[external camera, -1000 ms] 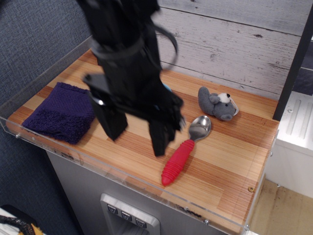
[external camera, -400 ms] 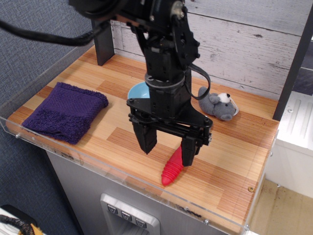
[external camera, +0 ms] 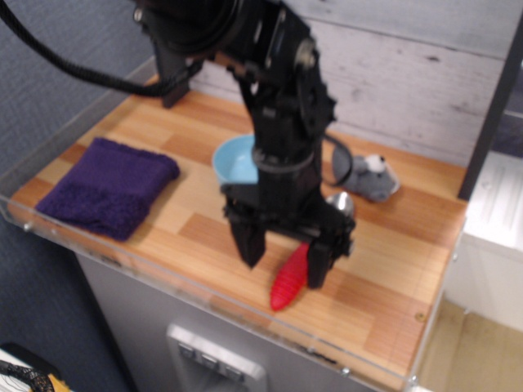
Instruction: PICK UP THE SPOON AND KEEP NEAR THE PURPLE TOWEL
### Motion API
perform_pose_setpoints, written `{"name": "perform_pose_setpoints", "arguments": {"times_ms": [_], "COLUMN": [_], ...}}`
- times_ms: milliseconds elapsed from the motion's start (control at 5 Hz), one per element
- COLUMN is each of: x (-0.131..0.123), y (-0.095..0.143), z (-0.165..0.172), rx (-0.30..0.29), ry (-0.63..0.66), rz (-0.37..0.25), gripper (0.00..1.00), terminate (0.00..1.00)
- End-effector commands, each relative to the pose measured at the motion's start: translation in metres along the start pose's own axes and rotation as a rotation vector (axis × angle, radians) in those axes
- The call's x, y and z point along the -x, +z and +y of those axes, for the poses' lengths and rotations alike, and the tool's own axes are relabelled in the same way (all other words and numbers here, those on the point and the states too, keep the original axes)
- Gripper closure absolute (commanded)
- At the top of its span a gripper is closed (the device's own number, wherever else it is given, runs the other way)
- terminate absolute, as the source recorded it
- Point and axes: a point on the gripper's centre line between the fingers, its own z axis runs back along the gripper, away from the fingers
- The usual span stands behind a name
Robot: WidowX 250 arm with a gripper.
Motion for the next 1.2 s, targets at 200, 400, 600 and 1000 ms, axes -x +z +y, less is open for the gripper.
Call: {"name": "perform_pose_setpoints", "arguments": {"times_ms": [200,400,600,1000], "x": [-0.014,-0.013,-0.010,0.000], "y": [-0.021,-0.021,-0.019,-0.005], "z": [-0.007,-0.009,-0.011,-0.022], "rx": [-0.051,-0.090,-0.099,-0.055], "ry": [-0.043,-0.056,-0.065,-0.113], "rz": [-0.019,-0.044,-0.050,-0.015], "gripper": [0.00,1.00,1.00,1.00], "terminate": [0.00,0.00,0.00,0.00]}}
